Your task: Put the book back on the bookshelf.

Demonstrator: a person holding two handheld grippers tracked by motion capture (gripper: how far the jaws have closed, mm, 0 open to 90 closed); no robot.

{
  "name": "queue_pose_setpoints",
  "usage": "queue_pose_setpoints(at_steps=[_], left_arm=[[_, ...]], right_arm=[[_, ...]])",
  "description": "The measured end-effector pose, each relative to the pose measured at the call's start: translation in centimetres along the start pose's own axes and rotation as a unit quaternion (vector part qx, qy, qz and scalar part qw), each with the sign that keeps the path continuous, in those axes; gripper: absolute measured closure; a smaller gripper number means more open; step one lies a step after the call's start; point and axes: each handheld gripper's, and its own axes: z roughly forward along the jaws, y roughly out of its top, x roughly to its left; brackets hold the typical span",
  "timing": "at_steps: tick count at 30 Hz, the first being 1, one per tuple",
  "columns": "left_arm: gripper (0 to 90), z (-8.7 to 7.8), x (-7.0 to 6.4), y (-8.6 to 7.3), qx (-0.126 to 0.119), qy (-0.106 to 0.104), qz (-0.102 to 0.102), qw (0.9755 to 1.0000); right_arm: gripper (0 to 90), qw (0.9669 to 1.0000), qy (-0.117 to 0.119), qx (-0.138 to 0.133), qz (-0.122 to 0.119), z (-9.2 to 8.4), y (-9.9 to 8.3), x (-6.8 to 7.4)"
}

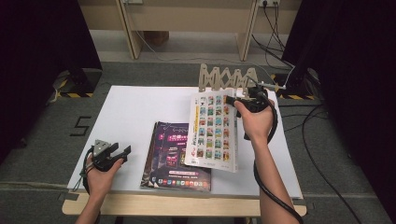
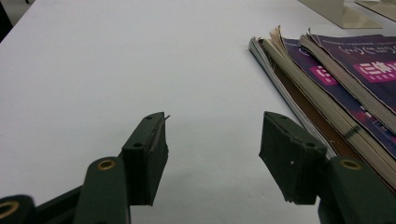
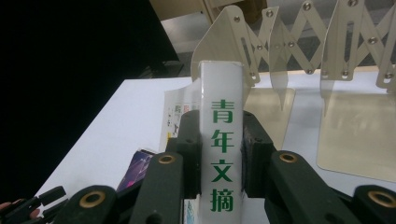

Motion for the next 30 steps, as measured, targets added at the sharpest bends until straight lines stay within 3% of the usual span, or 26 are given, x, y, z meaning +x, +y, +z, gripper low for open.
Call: queue_pose_setpoints(at_steps=[30], left_arm=[[40.3,0.0,0.0,0.0,0.002,0.001,0.001,1.0000]], right_arm=[[74.4,0.9989,-0.019,-0.042,0.006,-2.6,1.6,-1.3]])
